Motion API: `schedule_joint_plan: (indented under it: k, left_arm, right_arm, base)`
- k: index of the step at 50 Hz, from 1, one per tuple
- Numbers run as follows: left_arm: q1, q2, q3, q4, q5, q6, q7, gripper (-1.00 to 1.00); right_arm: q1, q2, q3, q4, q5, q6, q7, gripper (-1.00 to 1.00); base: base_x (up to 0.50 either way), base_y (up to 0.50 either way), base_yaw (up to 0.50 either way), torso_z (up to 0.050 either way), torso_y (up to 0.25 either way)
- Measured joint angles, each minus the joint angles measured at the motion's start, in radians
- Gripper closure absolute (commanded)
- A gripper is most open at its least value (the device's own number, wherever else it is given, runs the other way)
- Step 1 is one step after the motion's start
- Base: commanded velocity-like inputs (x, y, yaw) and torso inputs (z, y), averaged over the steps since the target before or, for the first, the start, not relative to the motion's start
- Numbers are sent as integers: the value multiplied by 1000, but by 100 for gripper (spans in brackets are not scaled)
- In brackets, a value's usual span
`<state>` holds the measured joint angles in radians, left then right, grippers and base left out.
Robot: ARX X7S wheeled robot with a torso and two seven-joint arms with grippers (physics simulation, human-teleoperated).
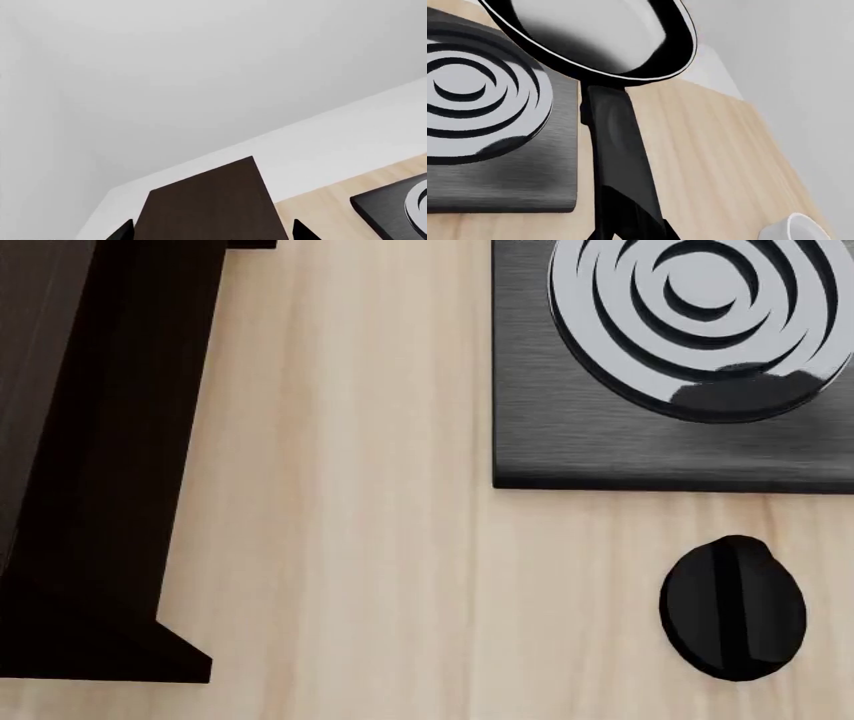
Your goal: Put the frying pan under the cabinet shelf.
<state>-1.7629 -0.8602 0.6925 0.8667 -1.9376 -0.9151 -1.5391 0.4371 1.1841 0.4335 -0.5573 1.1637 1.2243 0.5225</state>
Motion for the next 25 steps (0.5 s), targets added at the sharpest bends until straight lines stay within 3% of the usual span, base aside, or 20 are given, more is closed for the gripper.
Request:
schedule_joint_plan:
  k: [25]
  left_arm:
    - [36,-80,-12,36,26,51,43,-100]
  right_arm:
    - [319,74,-289,-92,230,97,87,100]
  base:
    - [0,0,0,0,2]
